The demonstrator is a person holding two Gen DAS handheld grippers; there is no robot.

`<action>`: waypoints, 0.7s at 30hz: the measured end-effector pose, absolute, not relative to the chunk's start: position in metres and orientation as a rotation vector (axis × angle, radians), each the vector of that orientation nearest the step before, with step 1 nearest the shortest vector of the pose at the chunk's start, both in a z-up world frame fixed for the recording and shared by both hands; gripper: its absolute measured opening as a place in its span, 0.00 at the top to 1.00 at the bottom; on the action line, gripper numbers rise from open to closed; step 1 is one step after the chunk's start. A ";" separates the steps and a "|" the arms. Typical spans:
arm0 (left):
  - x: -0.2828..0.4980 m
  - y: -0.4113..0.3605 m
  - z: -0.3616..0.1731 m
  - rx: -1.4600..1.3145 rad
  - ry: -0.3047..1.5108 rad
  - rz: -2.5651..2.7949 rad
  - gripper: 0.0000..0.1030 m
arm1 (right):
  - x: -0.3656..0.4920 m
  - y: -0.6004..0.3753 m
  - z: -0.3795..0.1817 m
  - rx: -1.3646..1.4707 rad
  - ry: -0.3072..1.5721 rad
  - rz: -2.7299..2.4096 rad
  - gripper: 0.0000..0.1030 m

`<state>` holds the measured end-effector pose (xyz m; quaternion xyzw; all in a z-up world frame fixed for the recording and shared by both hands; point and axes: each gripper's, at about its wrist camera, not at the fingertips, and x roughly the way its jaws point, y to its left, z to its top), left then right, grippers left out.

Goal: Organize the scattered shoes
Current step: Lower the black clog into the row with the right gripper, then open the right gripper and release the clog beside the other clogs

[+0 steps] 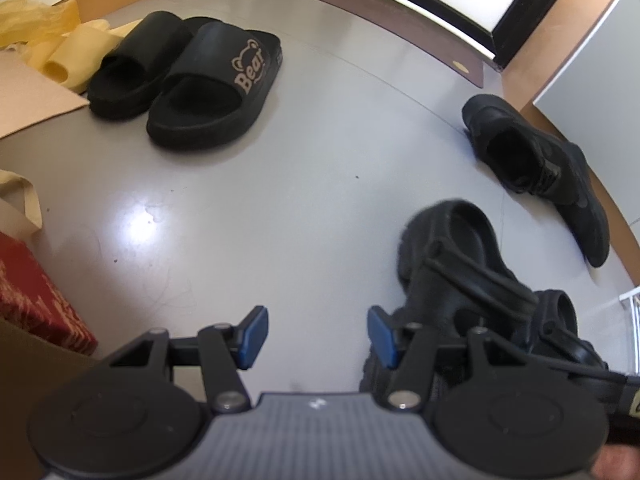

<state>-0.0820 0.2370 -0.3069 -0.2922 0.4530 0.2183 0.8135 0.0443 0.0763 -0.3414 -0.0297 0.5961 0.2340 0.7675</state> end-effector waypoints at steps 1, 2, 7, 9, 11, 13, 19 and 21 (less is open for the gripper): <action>-0.082 0.238 -0.307 -0.626 0.965 0.468 0.44 | 0.044 0.076 -0.341 -0.059 1.304 0.492 0.14; -0.082 0.238 -0.306 -0.628 0.963 0.468 0.44 | 0.044 0.075 -0.341 -0.043 1.328 0.456 0.14; -0.081 0.240 -0.305 -0.629 0.953 0.464 0.44 | 0.041 0.076 -0.337 -0.096 1.310 0.463 0.15; -0.081 0.241 -0.305 -0.626 0.951 0.463 0.44 | 0.041 0.077 -0.335 -0.130 1.302 0.484 0.15; -0.081 0.241 -0.305 -0.630 0.949 0.466 0.44 | 0.044 0.080 -0.336 -0.145 1.317 0.495 0.15; -0.081 0.241 -0.305 -0.634 0.946 0.470 0.44 | 0.050 0.081 -0.336 -0.140 1.342 0.498 0.16; -0.081 0.241 -0.307 -0.663 0.940 0.472 0.44 | 0.055 0.078 -0.335 -0.097 1.390 0.417 0.18; -0.080 0.240 -0.306 -0.667 0.937 0.468 0.44 | 0.054 0.073 -0.334 -0.076 1.390 0.369 0.18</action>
